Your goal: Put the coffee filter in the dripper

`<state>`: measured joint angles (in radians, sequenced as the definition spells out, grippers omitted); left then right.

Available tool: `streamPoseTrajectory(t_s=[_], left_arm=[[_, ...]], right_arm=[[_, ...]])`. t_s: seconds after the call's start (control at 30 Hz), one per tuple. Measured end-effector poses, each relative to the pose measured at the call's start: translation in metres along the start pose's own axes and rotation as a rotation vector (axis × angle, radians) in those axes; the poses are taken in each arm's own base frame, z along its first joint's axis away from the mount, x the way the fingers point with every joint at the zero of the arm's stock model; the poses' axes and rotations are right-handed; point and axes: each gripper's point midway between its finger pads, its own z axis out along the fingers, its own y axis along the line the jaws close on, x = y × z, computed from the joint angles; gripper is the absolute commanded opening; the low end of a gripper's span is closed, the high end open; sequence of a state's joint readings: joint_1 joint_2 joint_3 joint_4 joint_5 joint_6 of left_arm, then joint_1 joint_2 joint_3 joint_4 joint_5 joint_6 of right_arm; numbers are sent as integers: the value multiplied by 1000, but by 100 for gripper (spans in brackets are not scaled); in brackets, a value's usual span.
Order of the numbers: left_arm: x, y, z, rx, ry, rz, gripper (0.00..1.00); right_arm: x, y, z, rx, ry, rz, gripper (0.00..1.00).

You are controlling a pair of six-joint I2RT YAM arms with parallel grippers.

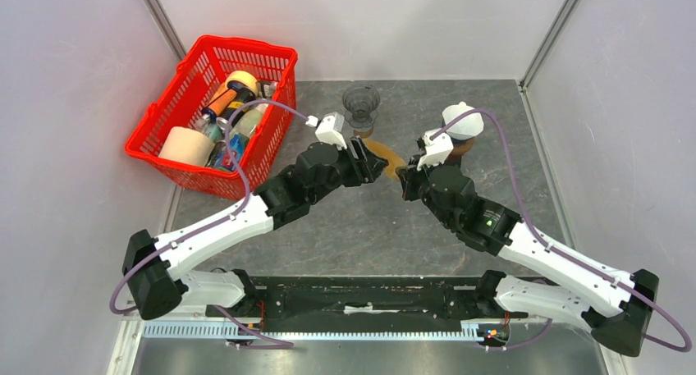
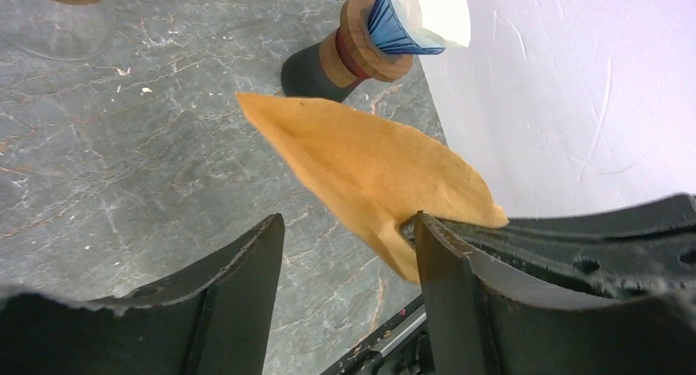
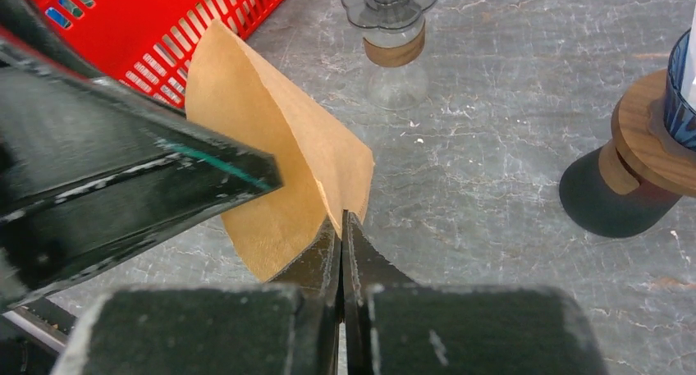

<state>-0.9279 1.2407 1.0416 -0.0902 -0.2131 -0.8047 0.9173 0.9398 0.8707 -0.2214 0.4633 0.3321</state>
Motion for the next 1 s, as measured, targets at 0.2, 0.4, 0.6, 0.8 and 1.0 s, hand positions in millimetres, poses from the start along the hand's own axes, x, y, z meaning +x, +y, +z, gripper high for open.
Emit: streamPoseTrajectory(t_s=[0.2, 0.4, 0.6, 0.8, 1.0], left_arm=[[4, 4, 13, -24, -7, -39, 10], [4, 7, 17, -44, -12, -46, 2], [-3, 1, 15, -58, -4, -18, 2], [2, -13, 14, -69, 45, 65, 2], [15, -8, 16, -139, 97, 149, 2]], right_arm=[[1, 8, 2, -2, -18, -25, 0], [5, 4, 3, 20, -15, -23, 42], [19, -3, 8, 67, 29, -44, 61], [23, -6, 17, 124, 76, -80, 63], [14, -15, 18, 198, 64, -71, 64]])
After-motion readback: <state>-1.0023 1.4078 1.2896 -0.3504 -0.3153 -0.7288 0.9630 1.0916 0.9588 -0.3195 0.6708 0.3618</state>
